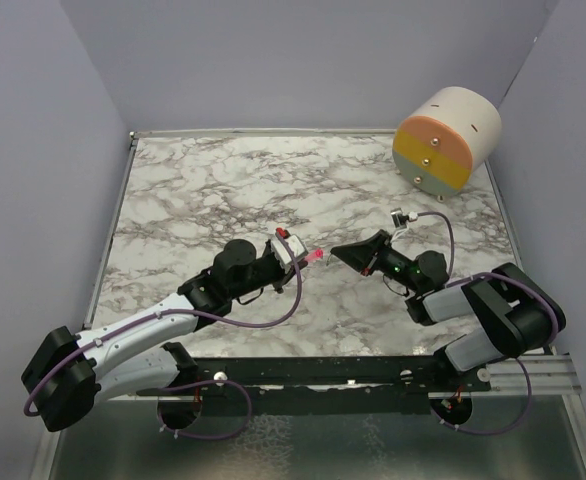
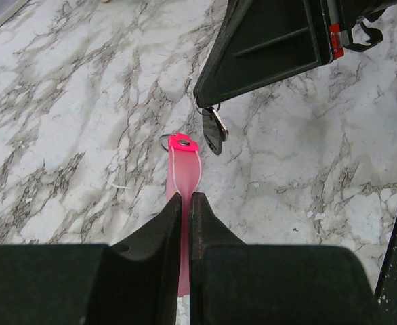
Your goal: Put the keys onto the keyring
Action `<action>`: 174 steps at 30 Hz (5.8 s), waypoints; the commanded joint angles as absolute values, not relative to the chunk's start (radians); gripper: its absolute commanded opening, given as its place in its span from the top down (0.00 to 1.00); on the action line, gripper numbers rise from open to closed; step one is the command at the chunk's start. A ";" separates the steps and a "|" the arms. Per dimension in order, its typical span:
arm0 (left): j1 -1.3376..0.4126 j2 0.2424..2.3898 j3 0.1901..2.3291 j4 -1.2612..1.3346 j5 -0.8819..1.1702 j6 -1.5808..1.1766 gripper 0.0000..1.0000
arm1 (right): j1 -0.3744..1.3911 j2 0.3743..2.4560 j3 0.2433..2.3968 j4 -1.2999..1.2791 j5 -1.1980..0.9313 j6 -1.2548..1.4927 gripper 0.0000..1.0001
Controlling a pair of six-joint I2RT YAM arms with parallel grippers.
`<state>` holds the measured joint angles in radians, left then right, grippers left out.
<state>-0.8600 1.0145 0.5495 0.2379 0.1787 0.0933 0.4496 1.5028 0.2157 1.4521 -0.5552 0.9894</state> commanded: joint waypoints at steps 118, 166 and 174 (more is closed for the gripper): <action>-0.865 0.989 0.573 0.310 0.203 0.072 1.00 | 0.443 1.639 0.236 1.770 -0.588 1.047 0.99; -0.840 1.024 0.648 0.173 0.228 -0.074 1.00 | 0.442 1.431 0.241 1.484 -0.502 0.450 0.99; -0.804 1.020 0.622 0.187 0.250 -0.086 1.00 | 0.442 1.307 0.265 1.265 -0.484 0.358 0.99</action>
